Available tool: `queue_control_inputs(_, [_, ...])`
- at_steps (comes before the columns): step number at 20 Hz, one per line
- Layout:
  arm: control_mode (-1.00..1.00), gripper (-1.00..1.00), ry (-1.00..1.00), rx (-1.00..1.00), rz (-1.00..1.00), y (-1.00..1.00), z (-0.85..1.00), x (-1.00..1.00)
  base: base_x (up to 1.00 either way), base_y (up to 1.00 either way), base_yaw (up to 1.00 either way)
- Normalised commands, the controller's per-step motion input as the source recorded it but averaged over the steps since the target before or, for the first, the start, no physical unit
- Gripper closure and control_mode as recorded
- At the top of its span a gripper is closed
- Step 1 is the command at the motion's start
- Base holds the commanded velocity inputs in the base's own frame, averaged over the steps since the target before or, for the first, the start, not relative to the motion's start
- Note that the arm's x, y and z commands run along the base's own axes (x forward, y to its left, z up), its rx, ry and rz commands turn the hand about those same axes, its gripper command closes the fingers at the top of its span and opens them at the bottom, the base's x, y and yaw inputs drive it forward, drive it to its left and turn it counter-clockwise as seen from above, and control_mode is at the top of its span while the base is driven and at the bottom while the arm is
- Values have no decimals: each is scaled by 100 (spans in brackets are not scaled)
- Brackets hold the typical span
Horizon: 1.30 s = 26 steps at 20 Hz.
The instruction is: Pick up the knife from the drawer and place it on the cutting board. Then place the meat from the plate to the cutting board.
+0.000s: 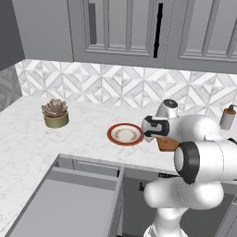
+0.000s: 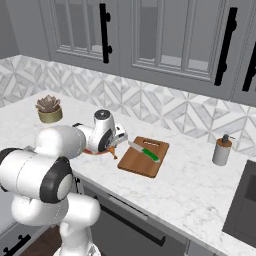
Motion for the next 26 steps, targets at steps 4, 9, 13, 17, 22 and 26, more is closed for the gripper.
queue_control_inputs(4, [-100, 100, 0, 0, 3, -88, 2, 0, 0, 0, 0])
queue_control_inputs(9, [-100, 100, 3, 0, 4, -77, -3, 0, 0, 0, 0])
queue_control_inputs(13, [-100, 100, 14, 0, 2, -43, -25, 6, 0, 0, 0])
queue_control_inputs(17, [-100, 100, 16, 0, 2, -5, -46, 30, 0, 0, 0])
queue_control_inputs(22, [-100, 100, 1, 0, 4, -1, -19, 33, 0, 0, 0])
queue_control_inputs(26, [-100, 100, -2, 0, 7, -3, -4, 16, 0, 0, 0])
